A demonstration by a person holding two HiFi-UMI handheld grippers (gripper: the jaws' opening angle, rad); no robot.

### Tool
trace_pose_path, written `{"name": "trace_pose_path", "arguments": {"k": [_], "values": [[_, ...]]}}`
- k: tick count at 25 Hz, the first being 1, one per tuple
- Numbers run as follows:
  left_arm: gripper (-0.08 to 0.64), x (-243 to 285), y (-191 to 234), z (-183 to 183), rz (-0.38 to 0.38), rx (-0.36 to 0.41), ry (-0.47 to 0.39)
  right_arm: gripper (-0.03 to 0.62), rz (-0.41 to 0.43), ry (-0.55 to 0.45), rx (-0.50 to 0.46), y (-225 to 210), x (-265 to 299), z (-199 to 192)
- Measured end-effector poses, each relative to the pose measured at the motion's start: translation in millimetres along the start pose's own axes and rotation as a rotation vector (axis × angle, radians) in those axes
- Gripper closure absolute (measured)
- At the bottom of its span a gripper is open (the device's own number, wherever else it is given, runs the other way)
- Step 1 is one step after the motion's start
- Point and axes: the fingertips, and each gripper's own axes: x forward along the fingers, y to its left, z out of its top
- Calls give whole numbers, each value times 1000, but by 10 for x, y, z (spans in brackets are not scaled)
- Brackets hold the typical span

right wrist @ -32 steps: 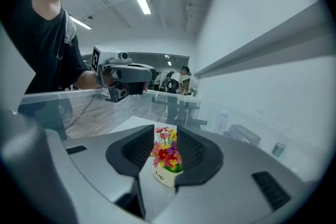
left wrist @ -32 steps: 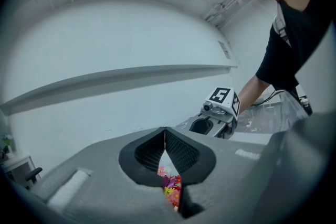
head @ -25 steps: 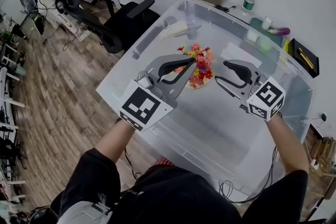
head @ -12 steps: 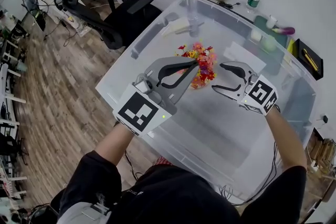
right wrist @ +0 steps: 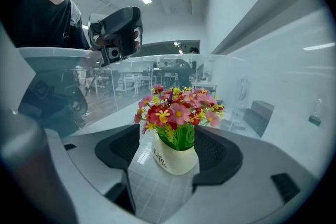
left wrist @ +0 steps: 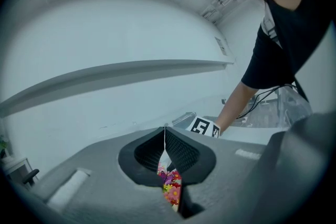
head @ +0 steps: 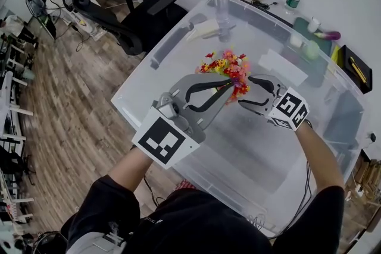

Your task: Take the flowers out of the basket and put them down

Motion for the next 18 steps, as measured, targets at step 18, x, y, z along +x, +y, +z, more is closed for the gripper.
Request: {"name": "trace_pose_path", "arguments": {"k": [18], "values": [[558, -29, 140, -86, 35, -95, 31, 218, 31, 52, 8, -258, 449, -330]]}}
